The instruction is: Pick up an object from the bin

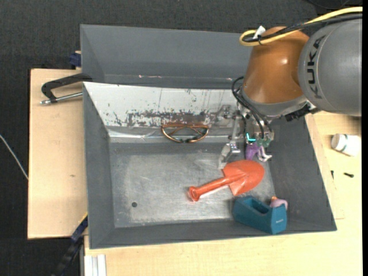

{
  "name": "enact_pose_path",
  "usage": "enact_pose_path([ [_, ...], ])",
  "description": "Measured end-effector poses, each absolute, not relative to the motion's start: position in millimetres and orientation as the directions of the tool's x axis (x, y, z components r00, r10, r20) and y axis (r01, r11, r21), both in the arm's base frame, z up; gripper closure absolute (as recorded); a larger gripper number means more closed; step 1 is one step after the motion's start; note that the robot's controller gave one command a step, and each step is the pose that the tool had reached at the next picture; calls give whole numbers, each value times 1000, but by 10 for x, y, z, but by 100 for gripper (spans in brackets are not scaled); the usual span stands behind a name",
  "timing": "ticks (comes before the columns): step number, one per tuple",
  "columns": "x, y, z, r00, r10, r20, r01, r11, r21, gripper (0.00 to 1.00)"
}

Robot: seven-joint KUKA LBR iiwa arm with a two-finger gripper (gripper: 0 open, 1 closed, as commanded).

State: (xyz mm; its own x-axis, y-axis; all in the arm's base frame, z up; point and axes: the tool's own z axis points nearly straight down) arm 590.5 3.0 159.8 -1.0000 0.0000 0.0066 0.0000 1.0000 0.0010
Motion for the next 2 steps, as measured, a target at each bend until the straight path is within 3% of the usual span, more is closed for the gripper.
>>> enact_pose_path([
  [1,5916,30,1638,-1000,0,0,0,1000,1,0],
  [2,5565,-168,1198,-1000,-27,-9,-27,1000,1,0],
])
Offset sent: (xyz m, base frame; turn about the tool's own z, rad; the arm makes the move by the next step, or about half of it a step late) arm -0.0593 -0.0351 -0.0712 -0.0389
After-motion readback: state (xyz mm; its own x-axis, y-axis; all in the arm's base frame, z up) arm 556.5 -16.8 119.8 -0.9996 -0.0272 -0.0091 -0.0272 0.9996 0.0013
